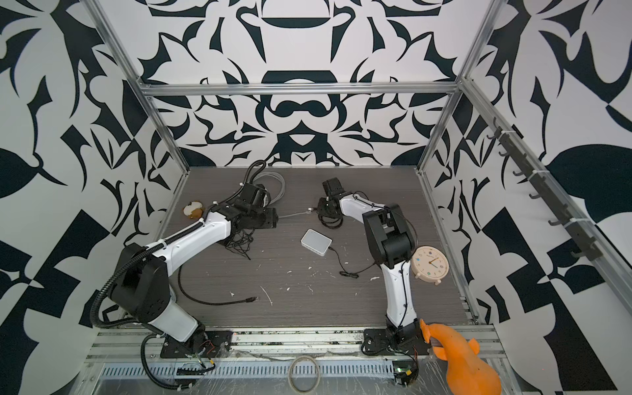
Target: Insert the plug into the switch port
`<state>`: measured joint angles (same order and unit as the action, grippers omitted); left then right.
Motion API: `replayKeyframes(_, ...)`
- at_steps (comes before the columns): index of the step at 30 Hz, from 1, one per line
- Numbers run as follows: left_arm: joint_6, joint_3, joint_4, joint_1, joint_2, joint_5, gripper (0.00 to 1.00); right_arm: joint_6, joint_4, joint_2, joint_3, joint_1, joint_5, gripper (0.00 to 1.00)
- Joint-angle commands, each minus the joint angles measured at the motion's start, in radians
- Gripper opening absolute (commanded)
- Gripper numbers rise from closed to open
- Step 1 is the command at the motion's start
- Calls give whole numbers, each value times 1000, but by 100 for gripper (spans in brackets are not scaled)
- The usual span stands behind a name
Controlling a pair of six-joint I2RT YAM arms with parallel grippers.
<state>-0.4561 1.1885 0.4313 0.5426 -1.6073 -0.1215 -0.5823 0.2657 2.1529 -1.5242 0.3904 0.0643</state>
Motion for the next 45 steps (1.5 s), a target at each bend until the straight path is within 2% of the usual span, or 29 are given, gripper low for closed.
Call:
replayKeyframes(1, -4, -14, 5, -2, 9, 5, 61, -47, 32, 7, -56, 3, -37, 17)
replayKeyframes(5, -3, -26, -4, -1, 18, 6, 61, -60, 42, 27, -64, 1, -26, 8)
replayKeyframes(7, -3, -30, -6, -3, 19, 8, 61, -68, 23, 33, -53, -8, 4, 0)
replayKeyframes(14, -4, -49, -11, -3, 33, 3, 61, -47, -31, -24, -5, -26, 63, 0)
replayKeyframes(22, -5, -44, -8, -2, 42, -2, 61, 39, -27, -208, 54, -27, 99, 0)
replayKeyframes(29, -28, -35, -14, -2, 37, 21, 61, 26, -43, -364, 202, -11, 156, 0)
replayKeyframes(32, -37, -35, -3, -2, 54, 8, 61, 3, -68, -444, 301, 46, 164, 0)
replayKeyframes(36, -45, -34, 29, -14, 87, -31, 62, -79, -145, -516, 440, 171, 125, 0)
replayKeyframes(45, -56, -101, 73, -40, 167, -43, 63, -270, -235, -489, 530, 431, -32, 0)
